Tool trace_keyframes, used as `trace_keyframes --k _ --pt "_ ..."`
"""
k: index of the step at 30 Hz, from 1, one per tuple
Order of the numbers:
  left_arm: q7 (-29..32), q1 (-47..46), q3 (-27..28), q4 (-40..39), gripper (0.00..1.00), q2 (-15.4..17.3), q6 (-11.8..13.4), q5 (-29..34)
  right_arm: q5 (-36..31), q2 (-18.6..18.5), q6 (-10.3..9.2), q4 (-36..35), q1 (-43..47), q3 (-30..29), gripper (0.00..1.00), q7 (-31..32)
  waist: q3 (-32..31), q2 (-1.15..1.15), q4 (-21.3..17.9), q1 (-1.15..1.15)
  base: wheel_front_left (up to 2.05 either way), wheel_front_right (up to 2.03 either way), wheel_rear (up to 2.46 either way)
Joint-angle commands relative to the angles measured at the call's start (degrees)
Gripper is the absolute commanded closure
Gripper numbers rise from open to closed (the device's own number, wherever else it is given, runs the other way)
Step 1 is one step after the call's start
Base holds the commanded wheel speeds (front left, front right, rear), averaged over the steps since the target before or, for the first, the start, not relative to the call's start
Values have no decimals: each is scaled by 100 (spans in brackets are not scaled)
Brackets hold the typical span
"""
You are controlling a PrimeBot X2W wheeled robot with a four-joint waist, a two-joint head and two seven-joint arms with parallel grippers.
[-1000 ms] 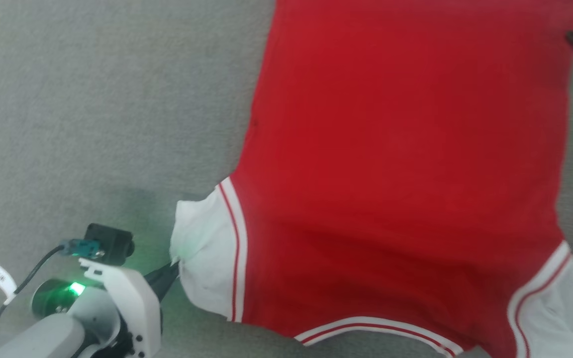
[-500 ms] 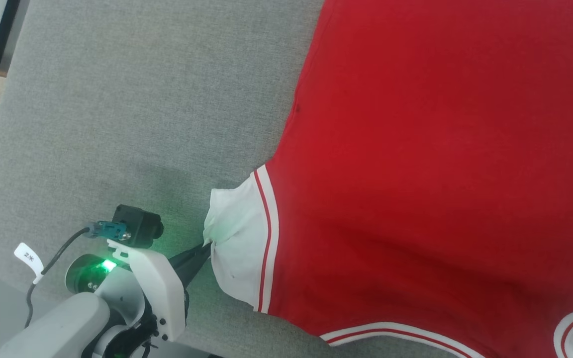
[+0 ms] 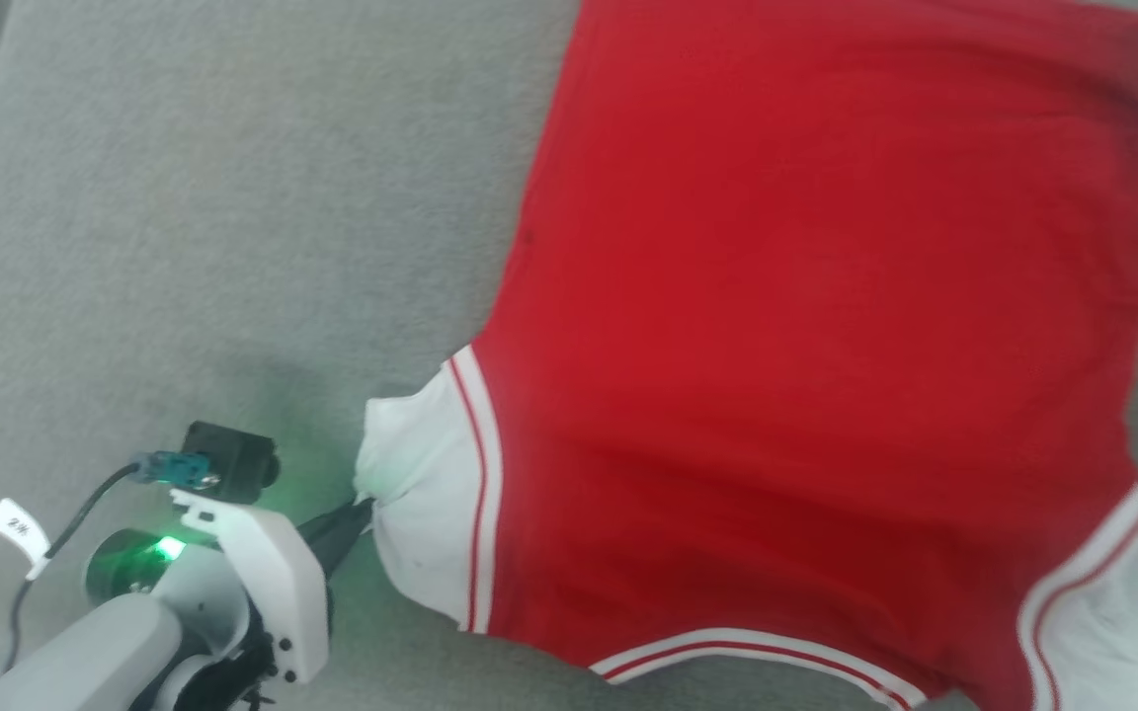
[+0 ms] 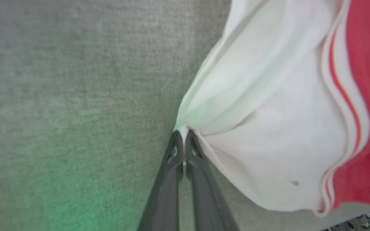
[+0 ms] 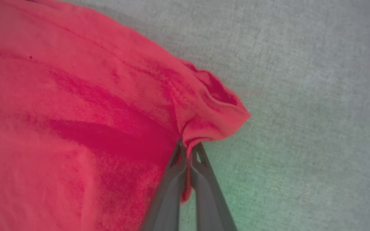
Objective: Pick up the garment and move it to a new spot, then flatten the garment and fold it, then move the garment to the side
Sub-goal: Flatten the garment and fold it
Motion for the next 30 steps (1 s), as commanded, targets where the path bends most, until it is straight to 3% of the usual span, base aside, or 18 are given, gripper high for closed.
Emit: trace_keyframes --k 1,7,14,21,30 --pt "-72 -167 148 308 100 -136 293 48 103 8 0 -136 206 114 100 26 -189 0 -226 0 0 0 0" --pt "-93 -19 237 122 100 136 373 27 624 -129 0 -1252 832 580 100 66 -442 0 -725 0 0 0 0" --pt "-89 128 335 -144 100 417 482 -39 964 -267 0 -2525 1776 680 100 119 -559 0 -1200 0 0 0 0" --pt "-14 252 374 -392 100 694 585 -62 1013 -191 0 -3915 3178 119 100 271 -571 0 -1521 0 0 0 0" --pt "40 219 343 -494 100 745 576 -6 632 605 0 -4987 5104 -928 100 332 -474 0 -1565 0 0 0 0"
